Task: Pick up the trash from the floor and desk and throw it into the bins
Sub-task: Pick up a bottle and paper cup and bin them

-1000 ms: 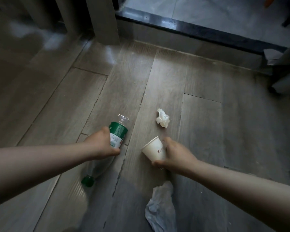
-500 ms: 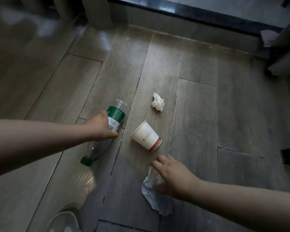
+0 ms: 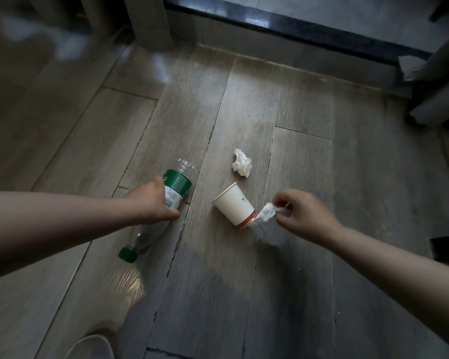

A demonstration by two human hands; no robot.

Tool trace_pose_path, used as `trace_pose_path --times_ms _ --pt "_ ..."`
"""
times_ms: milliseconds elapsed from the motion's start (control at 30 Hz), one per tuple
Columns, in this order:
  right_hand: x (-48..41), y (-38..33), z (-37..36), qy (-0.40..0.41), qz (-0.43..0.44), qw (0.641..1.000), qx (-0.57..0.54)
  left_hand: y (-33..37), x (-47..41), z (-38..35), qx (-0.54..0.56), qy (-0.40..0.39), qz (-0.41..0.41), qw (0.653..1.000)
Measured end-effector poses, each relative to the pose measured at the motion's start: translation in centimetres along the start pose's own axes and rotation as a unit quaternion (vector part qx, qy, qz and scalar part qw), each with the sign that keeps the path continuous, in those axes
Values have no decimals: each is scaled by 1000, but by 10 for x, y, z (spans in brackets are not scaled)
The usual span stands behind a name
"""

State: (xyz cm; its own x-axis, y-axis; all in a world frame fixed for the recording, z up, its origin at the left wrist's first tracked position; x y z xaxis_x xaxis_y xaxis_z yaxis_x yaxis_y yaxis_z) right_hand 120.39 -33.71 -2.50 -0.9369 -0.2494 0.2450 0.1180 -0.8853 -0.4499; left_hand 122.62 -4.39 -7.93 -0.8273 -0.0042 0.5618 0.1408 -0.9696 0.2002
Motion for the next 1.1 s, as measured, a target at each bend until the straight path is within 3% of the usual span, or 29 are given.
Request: trace_pose_path --times_ms 200,367,567,833,1000,1100 --pt "-23 -5 14 35 -25 993 -108 0 -1 0 9 -3 0 1000" --pt "-23 -27 -41 -110 -75 983 -129 0 0 0 10 -5 2 1000" --pt "-26 -44 -79 -109 -38 993 -14 -1 0 0 11 3 2 1000" --pt "-66 -51 -57 -73 0 995 66 -1 -1 0 18 6 -6 1000" --pt "-94 -39 -67 -143 -14 982 124 -1 -2 0 16 5 -10 1000" --pt "-101 -40 -70 -144 -17 983 113 -2 -2 0 21 2 -10 1000"
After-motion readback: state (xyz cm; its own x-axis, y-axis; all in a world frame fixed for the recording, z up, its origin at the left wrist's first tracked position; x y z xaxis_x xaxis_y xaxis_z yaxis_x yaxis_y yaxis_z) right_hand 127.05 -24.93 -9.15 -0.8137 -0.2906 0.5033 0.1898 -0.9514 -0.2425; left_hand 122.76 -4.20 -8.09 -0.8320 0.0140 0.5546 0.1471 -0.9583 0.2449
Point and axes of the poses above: each hand's wrist, its own x-axis away from the middle knuckle, its own z-axis out of the back of the hand, y = z × x, the point moved 10 cm from there along -x, towards the middle knuckle
